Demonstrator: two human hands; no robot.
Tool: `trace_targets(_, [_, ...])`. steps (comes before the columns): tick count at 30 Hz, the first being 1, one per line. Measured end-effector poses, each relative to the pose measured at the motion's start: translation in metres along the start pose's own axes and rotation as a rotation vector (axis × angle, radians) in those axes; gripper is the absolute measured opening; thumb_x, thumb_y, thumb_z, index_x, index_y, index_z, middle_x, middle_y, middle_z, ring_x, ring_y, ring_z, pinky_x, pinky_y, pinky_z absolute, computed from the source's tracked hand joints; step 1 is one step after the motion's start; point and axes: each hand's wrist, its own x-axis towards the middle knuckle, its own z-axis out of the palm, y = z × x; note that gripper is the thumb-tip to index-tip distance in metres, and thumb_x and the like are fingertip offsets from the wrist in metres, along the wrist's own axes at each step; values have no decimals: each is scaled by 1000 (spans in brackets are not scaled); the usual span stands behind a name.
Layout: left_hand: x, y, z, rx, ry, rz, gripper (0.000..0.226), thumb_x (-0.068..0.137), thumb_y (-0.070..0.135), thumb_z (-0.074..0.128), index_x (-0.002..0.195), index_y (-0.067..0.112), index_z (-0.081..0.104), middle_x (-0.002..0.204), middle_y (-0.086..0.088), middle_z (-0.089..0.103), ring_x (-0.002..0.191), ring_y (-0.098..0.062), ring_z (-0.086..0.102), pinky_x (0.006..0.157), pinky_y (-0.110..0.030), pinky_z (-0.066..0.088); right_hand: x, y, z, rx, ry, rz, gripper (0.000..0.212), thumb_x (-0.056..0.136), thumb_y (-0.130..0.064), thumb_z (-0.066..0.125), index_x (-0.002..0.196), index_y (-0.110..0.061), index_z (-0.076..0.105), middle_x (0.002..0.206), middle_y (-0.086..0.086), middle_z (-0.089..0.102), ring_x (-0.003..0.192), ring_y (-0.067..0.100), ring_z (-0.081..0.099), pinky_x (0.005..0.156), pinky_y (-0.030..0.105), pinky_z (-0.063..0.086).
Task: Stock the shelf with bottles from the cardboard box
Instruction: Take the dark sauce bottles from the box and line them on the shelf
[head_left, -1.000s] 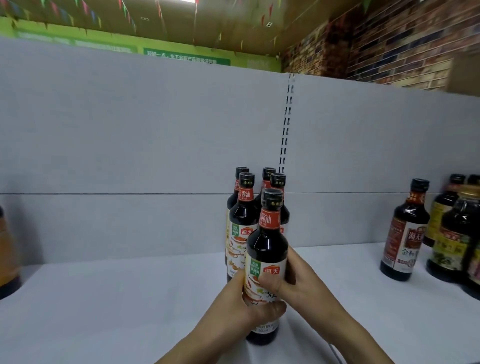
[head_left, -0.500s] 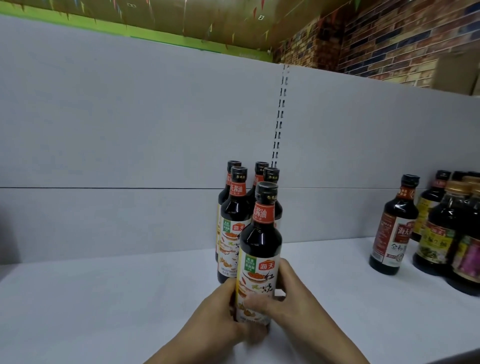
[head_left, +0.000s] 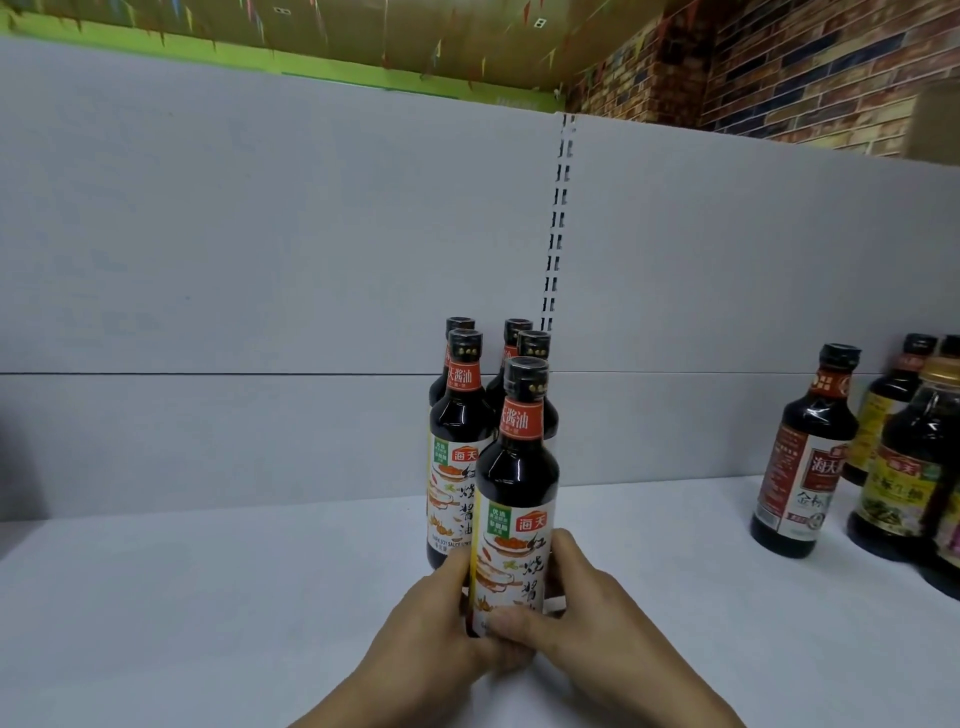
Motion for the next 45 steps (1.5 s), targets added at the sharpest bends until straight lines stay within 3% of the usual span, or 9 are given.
trace_targets(5, [6,3,14,-28,61,-33,71,75,24,89,129,40,47,112,31,71,100,14,66,84,-10,54,5,7,-10,-28,28,6,57,72,-55,84,115,-49,47,110,-31,69,100,-9,67,91,23,57])
trace_targets(14, [14,14,31,-18,131,-26,63,77,17,87,125,37,51,110,29,69,98,22,60,76,-1,48,15,12,-27,-100,12,-29,52,78,-50,81,113,-51,42,106,-34,64,98,-12,62,77,12,49])
trace_targets(20, [17,14,37,23,173,-36,53,80,22,84,110,48,49,105,35,65,95,27,57,74,1,47,25,19,-31,-141,-33,-68,62,81,-53,77,130,-48,41,124,-29,59,109,-8,60,86,14,49])
trace_targets(28, [23,10,40,50,203,-1,49,82,25,82,111,51,51,105,41,65,101,26,56,77,0,47,34,27,-32,-162,-32,-84,61,84,-56,74,133,-45,40,126,-29,59,114,-4,60,94,23,53])
trace_targets(34, [21,4,43,85,258,54,61,77,44,80,128,49,48,121,36,64,109,15,61,94,-16,53,34,32,-29,-151,-14,-88,59,82,-61,73,129,-50,40,122,-32,61,111,-6,61,94,24,54])
trace_targets(37, [22,3,42,114,257,61,60,74,50,77,125,50,47,120,36,64,109,11,63,95,-24,55,34,32,-29,-160,0,-110,60,82,-62,72,131,-50,39,123,-33,61,113,-4,61,94,25,53])
trace_targets(41, [22,3,41,168,265,91,59,73,56,71,126,49,47,122,36,62,111,11,61,94,-25,55,34,32,-28,-164,4,-126,62,84,-62,71,135,-49,37,124,-34,59,116,-2,60,96,24,52])
trace_targets(45, [20,3,41,222,265,136,58,82,50,71,132,50,43,128,36,58,116,10,58,96,-23,54,33,32,-27,-154,0,-125,62,84,-63,70,134,-51,35,117,-38,56,113,-4,60,94,21,51])
